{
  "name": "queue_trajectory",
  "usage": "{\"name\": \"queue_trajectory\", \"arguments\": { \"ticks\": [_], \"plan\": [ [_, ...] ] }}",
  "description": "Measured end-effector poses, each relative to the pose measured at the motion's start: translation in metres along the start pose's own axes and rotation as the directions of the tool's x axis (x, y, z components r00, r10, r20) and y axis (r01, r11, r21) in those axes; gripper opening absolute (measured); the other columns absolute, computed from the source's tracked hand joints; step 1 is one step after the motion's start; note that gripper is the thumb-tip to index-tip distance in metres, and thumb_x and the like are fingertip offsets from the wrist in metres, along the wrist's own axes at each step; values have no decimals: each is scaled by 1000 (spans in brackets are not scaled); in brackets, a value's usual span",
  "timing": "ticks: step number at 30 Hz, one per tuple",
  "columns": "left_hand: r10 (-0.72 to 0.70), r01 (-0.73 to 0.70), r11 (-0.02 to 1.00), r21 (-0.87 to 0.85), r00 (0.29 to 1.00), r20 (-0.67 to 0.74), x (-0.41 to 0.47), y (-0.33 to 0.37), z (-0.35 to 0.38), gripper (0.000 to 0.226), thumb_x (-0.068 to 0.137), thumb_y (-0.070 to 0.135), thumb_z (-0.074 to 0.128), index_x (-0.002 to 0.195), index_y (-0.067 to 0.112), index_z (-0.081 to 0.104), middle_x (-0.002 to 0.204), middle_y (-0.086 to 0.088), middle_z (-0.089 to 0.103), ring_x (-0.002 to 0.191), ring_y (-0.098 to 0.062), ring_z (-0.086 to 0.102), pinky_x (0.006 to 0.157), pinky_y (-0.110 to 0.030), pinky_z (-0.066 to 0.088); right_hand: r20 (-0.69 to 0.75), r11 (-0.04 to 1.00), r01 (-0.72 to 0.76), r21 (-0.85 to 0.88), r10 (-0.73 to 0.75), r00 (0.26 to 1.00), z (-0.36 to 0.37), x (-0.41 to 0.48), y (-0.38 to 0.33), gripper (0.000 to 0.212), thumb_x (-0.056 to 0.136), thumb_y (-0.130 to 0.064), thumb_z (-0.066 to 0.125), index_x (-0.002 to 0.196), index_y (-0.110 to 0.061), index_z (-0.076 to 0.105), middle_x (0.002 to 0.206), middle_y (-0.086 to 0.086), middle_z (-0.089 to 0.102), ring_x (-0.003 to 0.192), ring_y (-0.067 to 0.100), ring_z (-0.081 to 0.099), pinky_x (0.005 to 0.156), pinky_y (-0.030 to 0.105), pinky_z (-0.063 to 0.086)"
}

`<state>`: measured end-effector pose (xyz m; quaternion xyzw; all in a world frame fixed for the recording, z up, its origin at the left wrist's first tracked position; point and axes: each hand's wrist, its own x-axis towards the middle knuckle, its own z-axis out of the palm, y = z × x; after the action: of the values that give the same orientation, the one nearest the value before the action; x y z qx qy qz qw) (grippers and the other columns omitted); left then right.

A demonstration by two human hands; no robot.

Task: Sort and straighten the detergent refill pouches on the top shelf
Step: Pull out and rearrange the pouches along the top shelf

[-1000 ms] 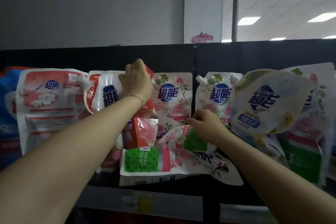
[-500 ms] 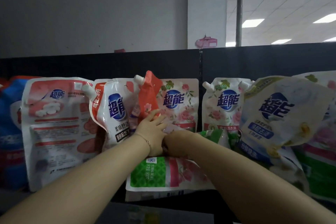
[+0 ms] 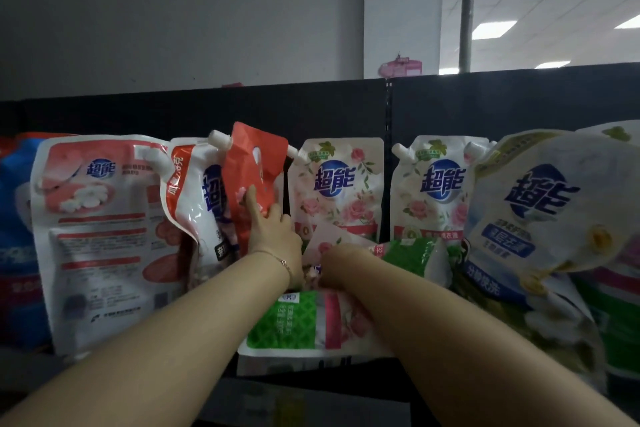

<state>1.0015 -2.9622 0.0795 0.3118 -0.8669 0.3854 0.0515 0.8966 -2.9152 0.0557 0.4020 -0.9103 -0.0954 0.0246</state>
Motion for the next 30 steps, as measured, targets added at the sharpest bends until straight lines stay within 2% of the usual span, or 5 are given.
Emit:
{"name": "queue_trajectory", "arguments": {
  "ticks": [4, 7, 15, 22, 30],
  "plan": [
    [-56, 56, 998, -32, 998, 6, -9, 1, -3, 57, 88, 57, 44, 139, 31, 44, 142, -11, 34, 135, -39, 18, 97, -80, -6, 79, 998, -31, -54, 35, 996, 1, -6, 10, 82, 89, -72, 32, 144, -12, 40, 147, 11, 42, 130, 35, 44, 103, 49, 41],
    [-71, 71, 996, -52, 997, -6, -12, 2, -3, 52, 89, 50, 47, 137, 31, 46, 141, -9, 35, 135, -37, 19, 99, -79, -5, 66, 996, -24, -85, 30, 997, 5, -4, 15, 88, 84, -80, 27, 145, -17, 39, 147, 10, 42, 129, 33, 45, 102, 48, 42],
    [-87, 88, 994, -63, 996, 7, -9, 5, -5, 46, 89, 44, 52, 132, 27, 50, 137, -9, 38, 132, -36, 22, 100, -78, -4, -13, 984, 62, -167, -65, 998, 4, -18, 32, 73, 92, -69, 28, 126, -10, 53, 127, 9, 57, 111, 30, 57, 94, 47, 48],
    [-94, 97, 991, -96, 995, 30, -2, 7, -4, 46, 89, 35, 52, 133, 24, 49, 136, -9, 40, 133, -37, 22, 101, -78, -4, 0, 974, -44, -223, 45, 999, 3, -16, 17, 75, 93, -67, 26, 141, -11, 42, 144, 14, 43, 129, 37, 44, 103, 56, 36],
    [-107, 112, 983, -148, 993, 41, 2, 3, -5, 47, 89, 33, 52, 134, 23, 48, 140, -10, 39, 138, -42, 16, 102, -77, -5, -44, 952, 154, -265, -172, 984, -5, -32, 20, 55, 102, -50, 25, 125, -9, 54, 127, 11, 55, 109, 30, 56, 76, 38, 42]
  ]
}}
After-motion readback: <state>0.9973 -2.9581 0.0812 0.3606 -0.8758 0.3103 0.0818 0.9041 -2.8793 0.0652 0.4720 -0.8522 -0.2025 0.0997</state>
